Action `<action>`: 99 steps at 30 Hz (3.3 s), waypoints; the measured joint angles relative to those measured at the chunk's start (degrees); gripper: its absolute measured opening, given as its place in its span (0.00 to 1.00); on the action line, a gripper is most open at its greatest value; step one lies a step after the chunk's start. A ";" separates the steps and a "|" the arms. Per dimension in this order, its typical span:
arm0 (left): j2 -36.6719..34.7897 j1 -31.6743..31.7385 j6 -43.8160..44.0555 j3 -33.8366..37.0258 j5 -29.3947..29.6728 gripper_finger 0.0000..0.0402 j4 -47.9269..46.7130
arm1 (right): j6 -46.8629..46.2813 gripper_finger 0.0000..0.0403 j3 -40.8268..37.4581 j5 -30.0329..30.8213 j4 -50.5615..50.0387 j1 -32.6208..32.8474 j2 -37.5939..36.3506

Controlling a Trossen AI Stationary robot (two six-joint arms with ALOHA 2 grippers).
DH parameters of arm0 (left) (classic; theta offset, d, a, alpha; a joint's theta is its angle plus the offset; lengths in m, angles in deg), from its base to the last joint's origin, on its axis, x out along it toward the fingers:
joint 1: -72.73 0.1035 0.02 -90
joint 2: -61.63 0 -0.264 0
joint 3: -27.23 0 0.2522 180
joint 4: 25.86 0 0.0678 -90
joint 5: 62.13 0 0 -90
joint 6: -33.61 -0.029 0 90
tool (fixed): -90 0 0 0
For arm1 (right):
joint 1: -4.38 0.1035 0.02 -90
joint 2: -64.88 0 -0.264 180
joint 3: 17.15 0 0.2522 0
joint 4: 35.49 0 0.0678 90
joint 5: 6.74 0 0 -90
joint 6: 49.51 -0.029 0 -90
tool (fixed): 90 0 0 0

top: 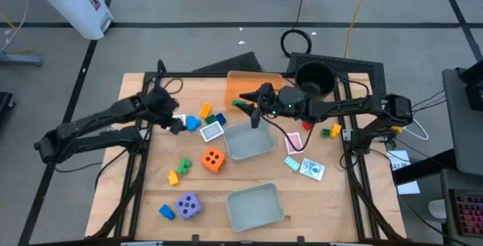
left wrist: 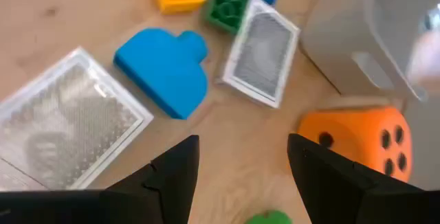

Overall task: Pick & Place Toys
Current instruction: Put the brown deck of cards into the top gray bin

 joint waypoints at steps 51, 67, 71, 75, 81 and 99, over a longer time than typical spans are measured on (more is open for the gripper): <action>42.56 -5.24 -41.39 -32.86 24.72 0.56 -38.00 | -1.85 0.52 -11.03 -15.75 -3.21 0.11 -14.88; 45.75 -0.68 -47.93 -32.80 24.04 0.79 -36.03 | -0.51 0.52 -11.05 -13.25 -2.29 -0.02 -14.87; 46.47 -0.59 -47.99 -32.80 23.22 0.90 -35.32 | -0.51 0.52 -11.05 -13.26 -2.35 0.00 -14.87; 48.58 -0.59 -48.37 -32.75 23.47 0.98 -35.05 | -0.51 0.52 -11.05 -13.27 -2.38 0.00 -14.87; 52.49 -0.60 -48.43 -32.10 25.21 0.97 -33.39 | -0.77 0.52 -11.05 -13.27 -2.45 0.00 -14.87; 55.10 -3.31 -47.54 -31.95 26.63 0.96 -30.70 | -0.85 0.52 -11.07 -13.26 -2.80 0.00 -14.87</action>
